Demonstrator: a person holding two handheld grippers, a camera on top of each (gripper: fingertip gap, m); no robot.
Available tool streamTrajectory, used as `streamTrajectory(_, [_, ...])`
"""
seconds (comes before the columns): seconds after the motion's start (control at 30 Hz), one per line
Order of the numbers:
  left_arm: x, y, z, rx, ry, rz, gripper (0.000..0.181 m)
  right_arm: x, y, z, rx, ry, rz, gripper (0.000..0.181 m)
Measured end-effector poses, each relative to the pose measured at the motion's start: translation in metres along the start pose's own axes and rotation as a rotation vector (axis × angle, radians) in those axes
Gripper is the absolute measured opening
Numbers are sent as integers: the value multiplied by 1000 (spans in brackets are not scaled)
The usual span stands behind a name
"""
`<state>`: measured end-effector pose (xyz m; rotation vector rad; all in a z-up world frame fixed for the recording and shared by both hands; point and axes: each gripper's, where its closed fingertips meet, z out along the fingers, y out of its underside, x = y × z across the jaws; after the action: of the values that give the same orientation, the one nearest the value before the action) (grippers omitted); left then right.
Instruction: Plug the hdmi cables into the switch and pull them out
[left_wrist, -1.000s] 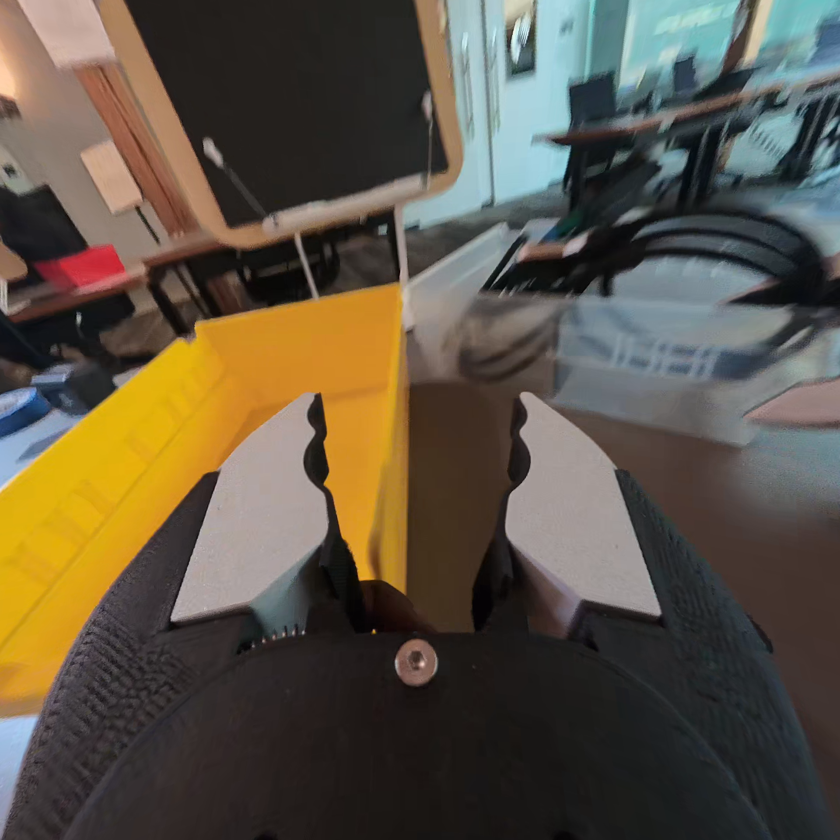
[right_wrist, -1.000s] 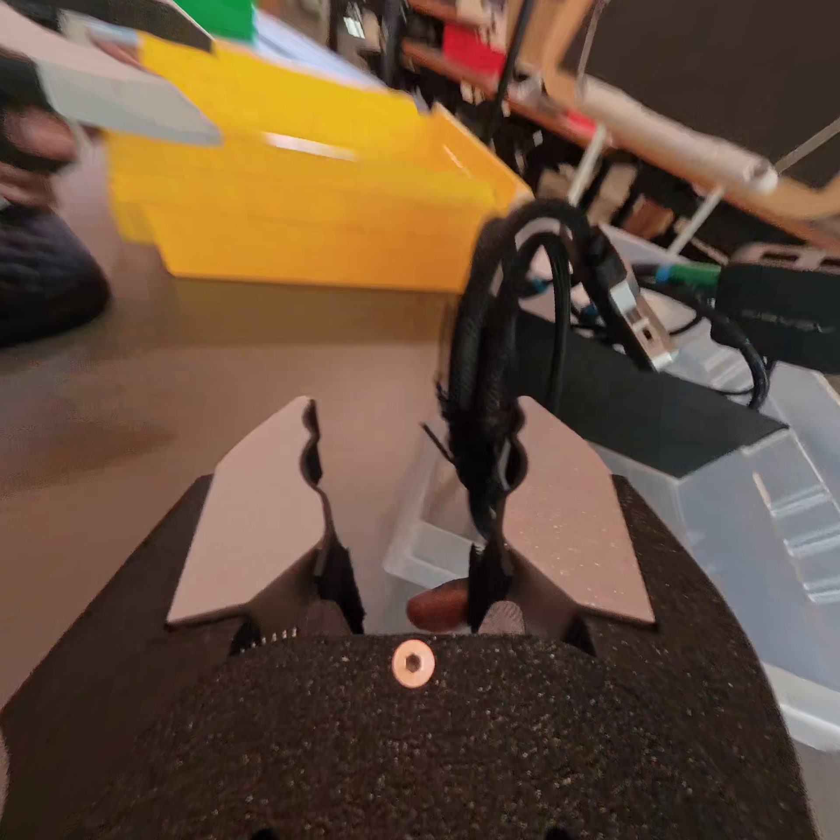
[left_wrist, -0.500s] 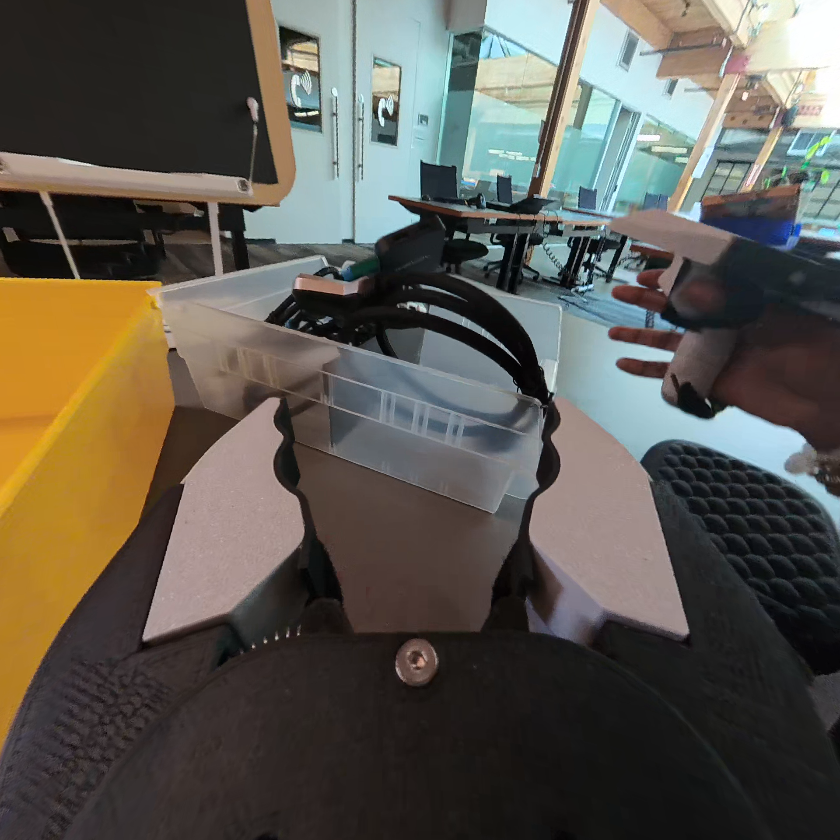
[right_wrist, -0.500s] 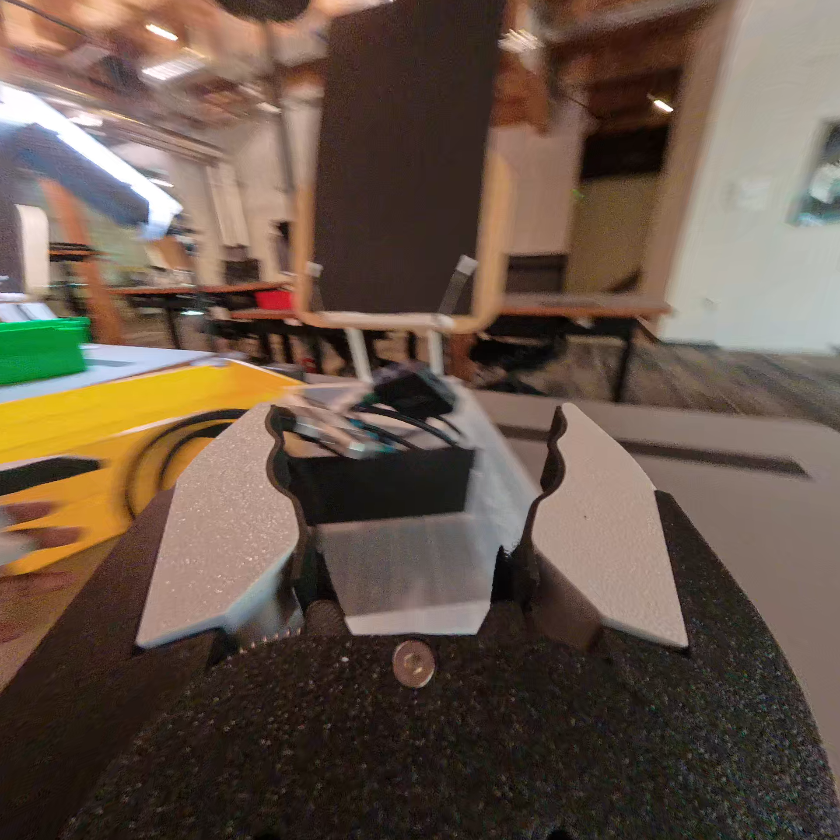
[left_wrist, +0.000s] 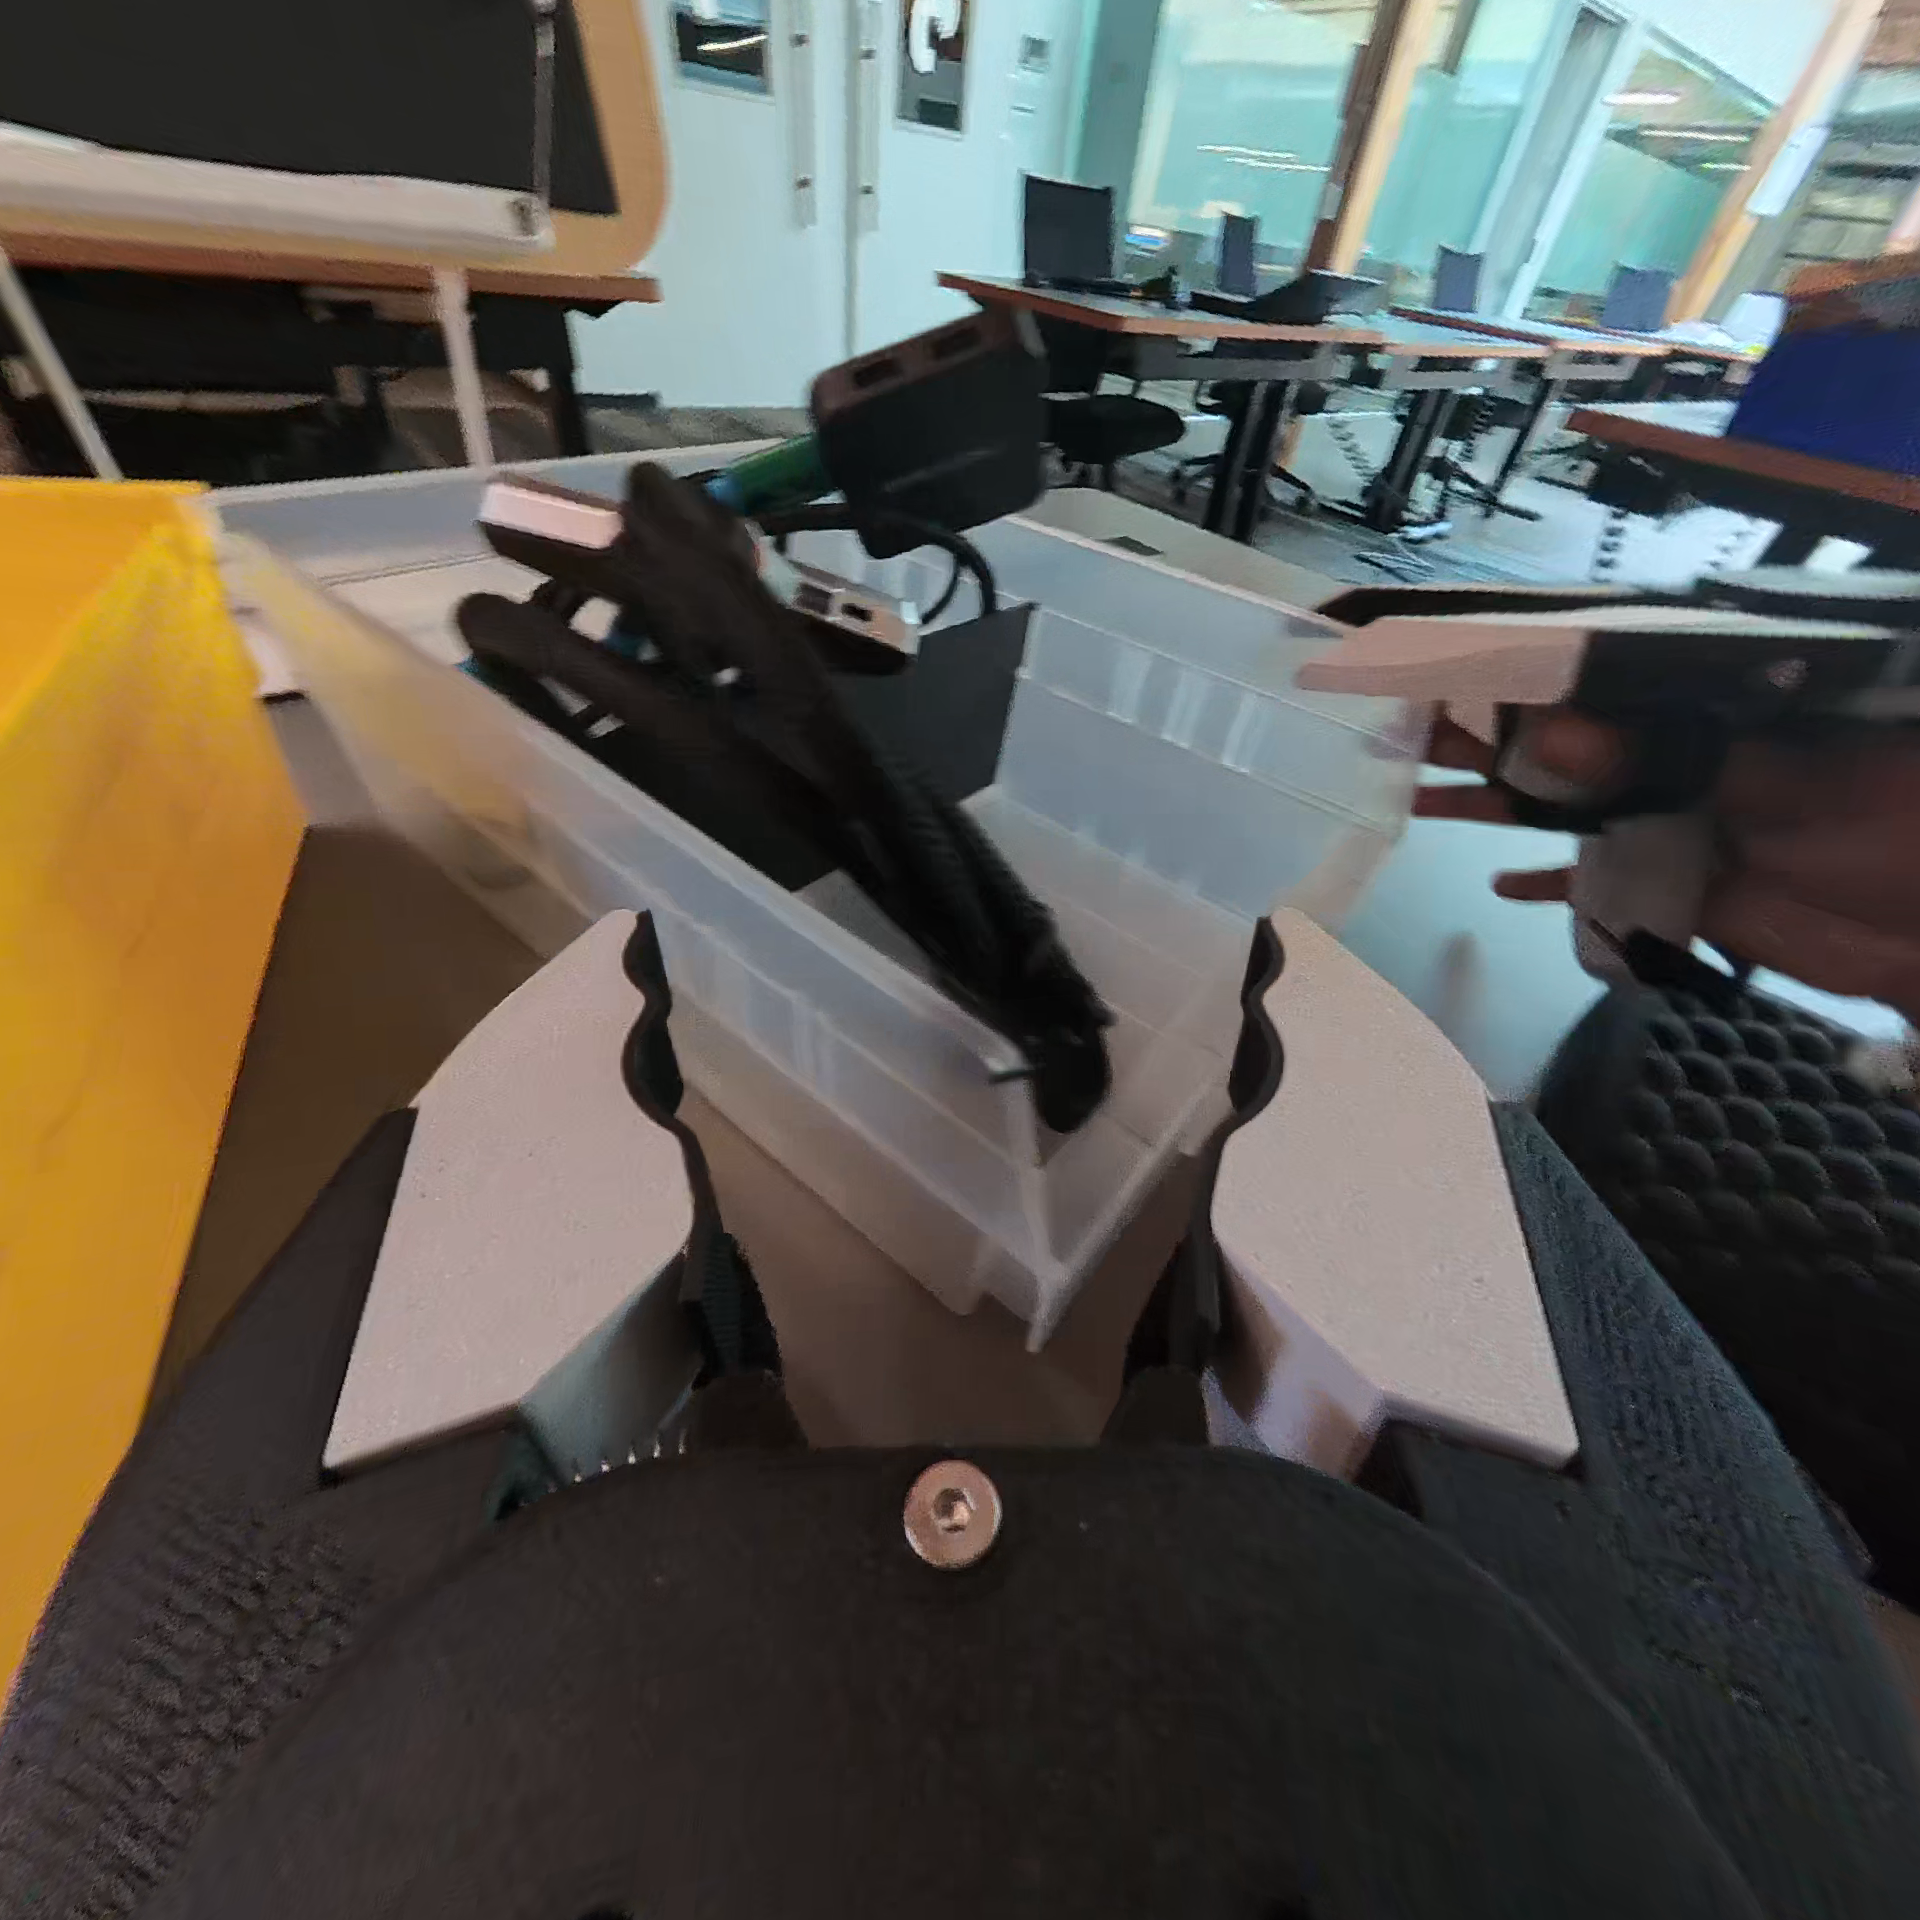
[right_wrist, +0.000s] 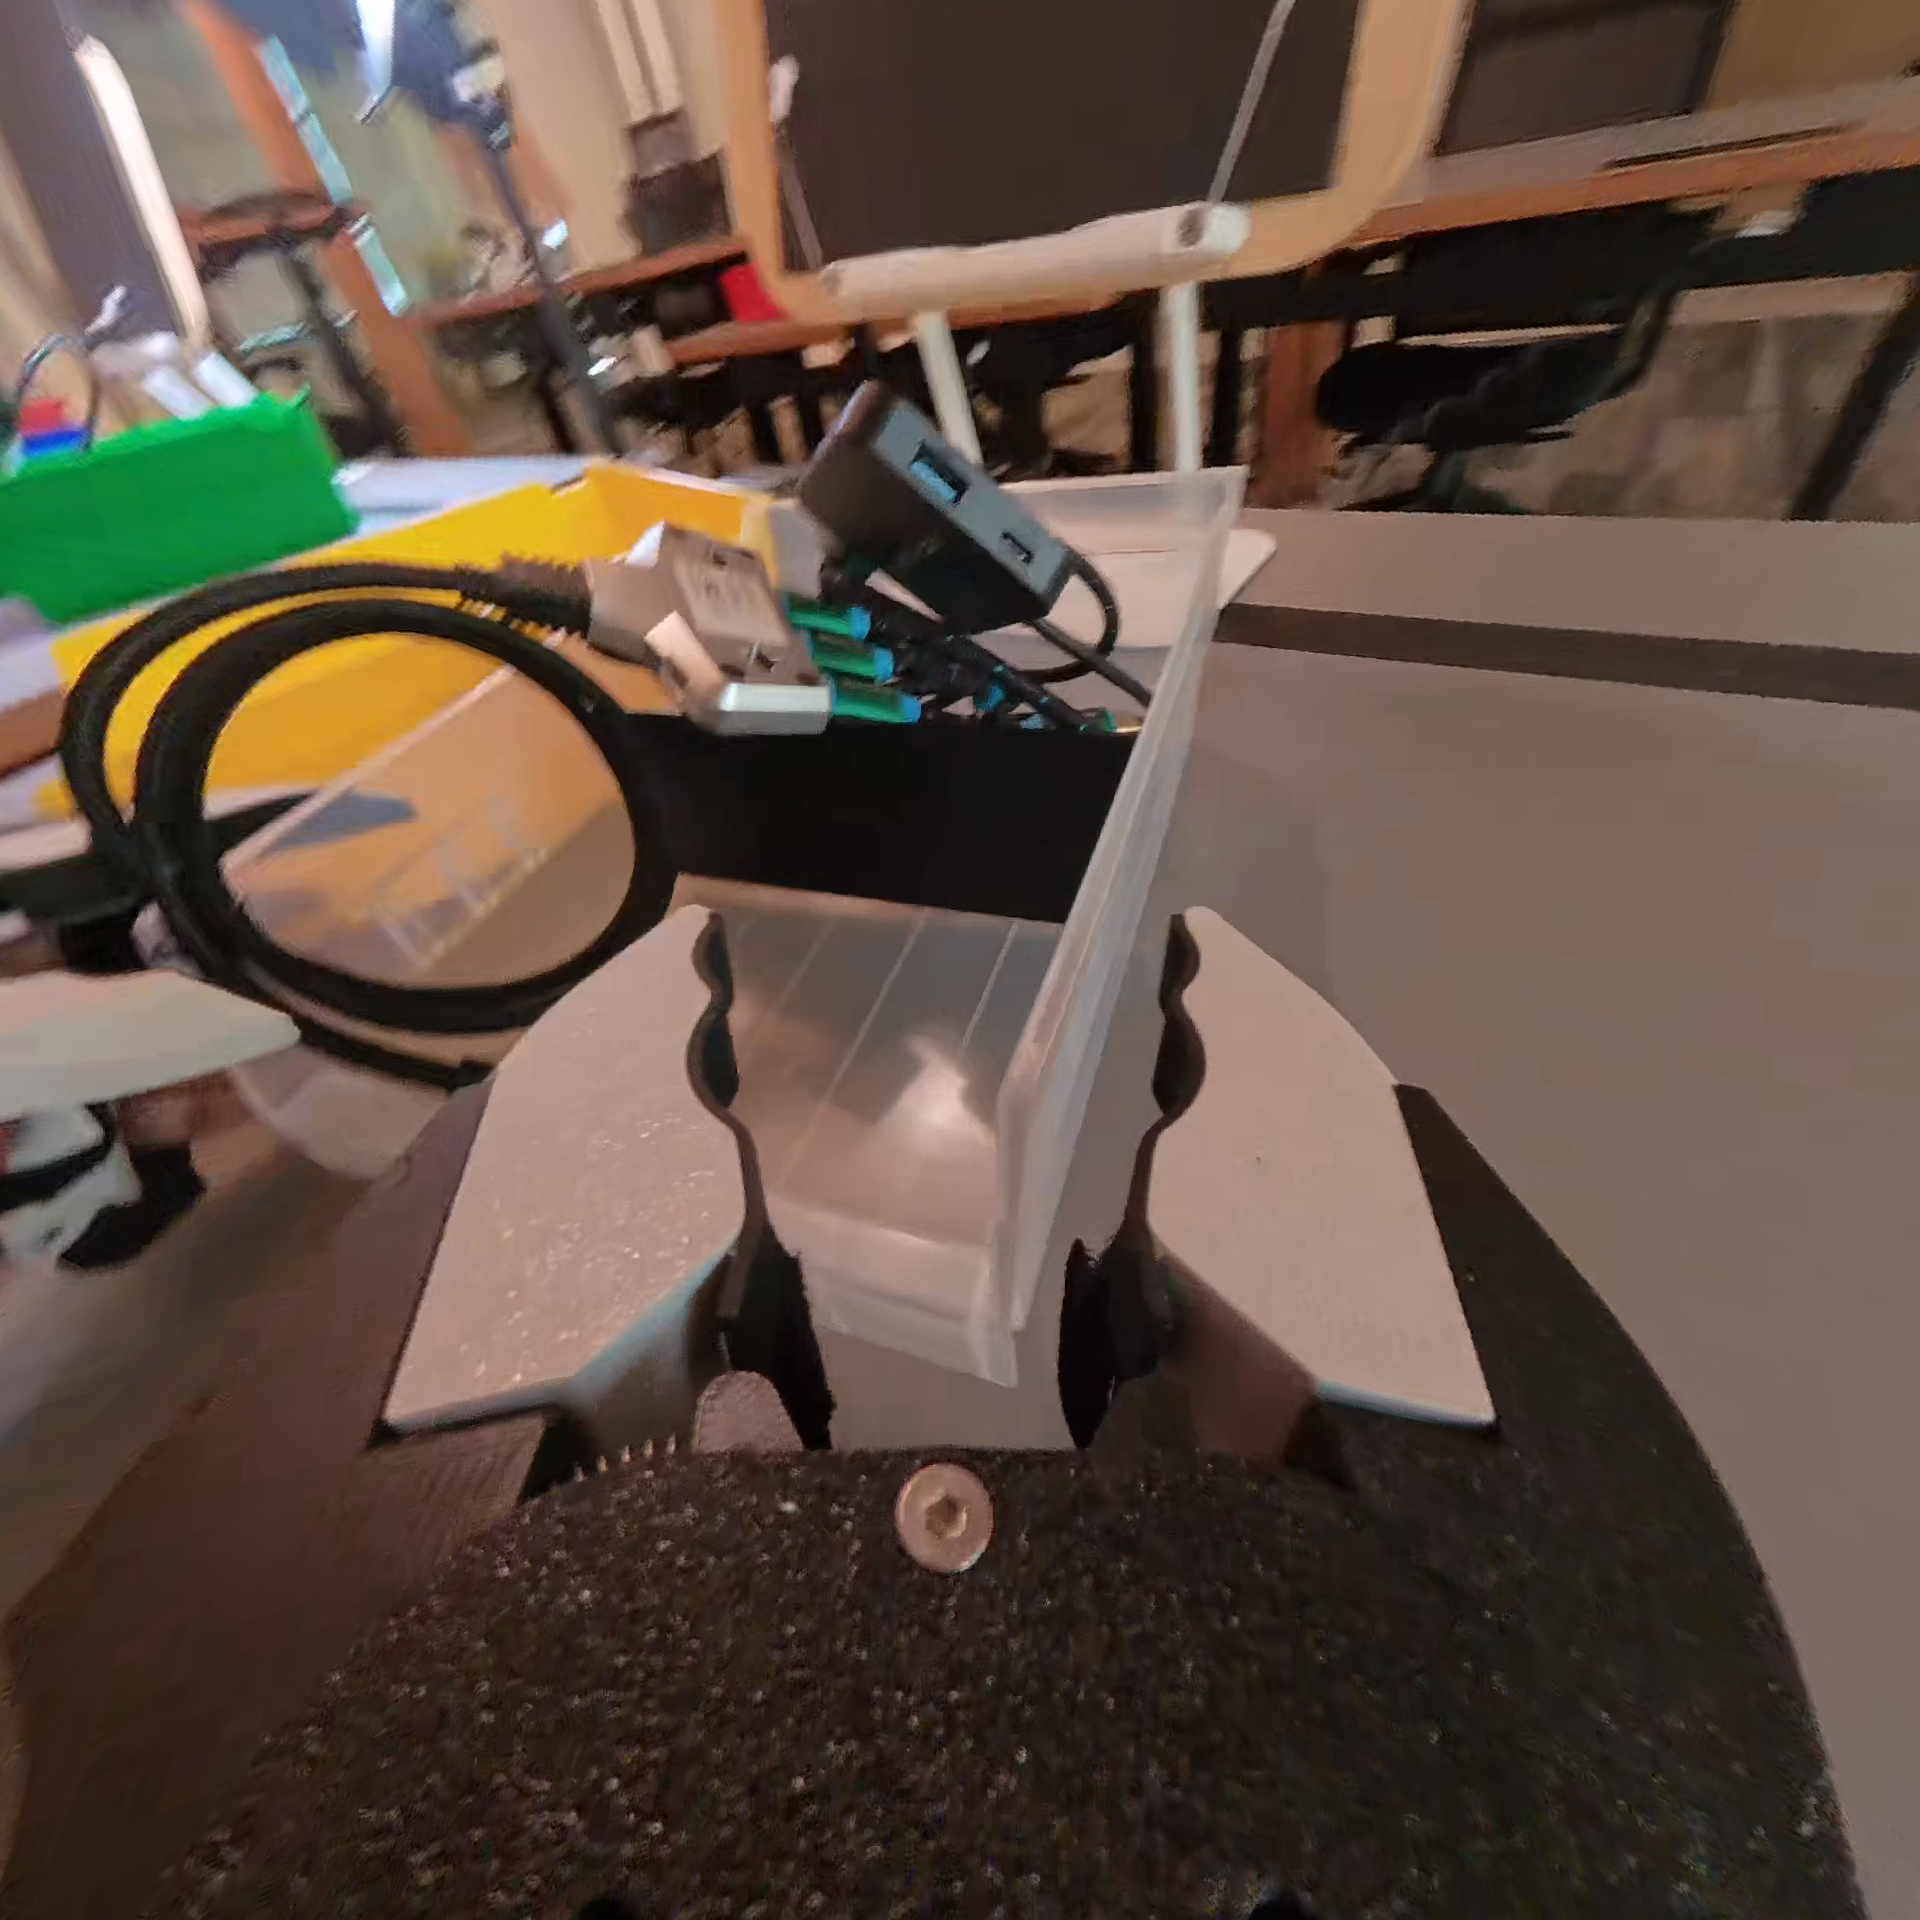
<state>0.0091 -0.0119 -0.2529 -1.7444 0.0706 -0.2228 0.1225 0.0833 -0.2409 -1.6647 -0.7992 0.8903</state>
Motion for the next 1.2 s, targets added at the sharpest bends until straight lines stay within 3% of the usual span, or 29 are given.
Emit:
streamTrajectory(0.13, [-12, 13, 9, -69, -21, 9, 102, -5, 28, 18, -133, 141, -73, 89])
streamTrajectory(0.17, [-10, 18, 12, -96, -10, 16, 92, 3, 30, 20, -147, 218, -143, 88])
streamTrajectory(0.2, [-11, 21, 14, -117, -31, 45, 86, 10, 30, 20, -151, 273, -222, 77])
streamTrajectory(0.27, [-20, 23, 15, -134, -113, 137, 77, 21, 28, 16, -145, 319, -278, 21])
streamTrajectory(0.3, [-23, 22, 13, -126, -139, 158, 71, 23, 29, 14, -139, 310, -236, 8])
streamTrajectory(0.37, [-26, 15, 8, -75, -153, 135, 52, 21, 30, 11, -129, 281, -185, 8])
streamTrajectory(0.47, [-25, 10, 1, -30, -144, 105, 37, 19, 27, 5, -145, 360, -256, 8])
streamTrajectory(0.63, [-18, -1, -10, 15, -136, 163, 34, 7, 2, -13, -23, 408, -330, 7])
streamTrajectory(0.83, [-11, -51, -37, 164, -134, 256, 32, -20, -49, -39, 136, 470, -395, 7])
streamTrajectory(1.0, [-23, -96, -80, 248, -202, 304, 32, -64, -101, -42, 223, 448, -463, 7])
streamTrajectory(1.2, [-68, -119, -159, 252, -363, 325, 32, -143, -128, 1, 277, 260, -465, 7])
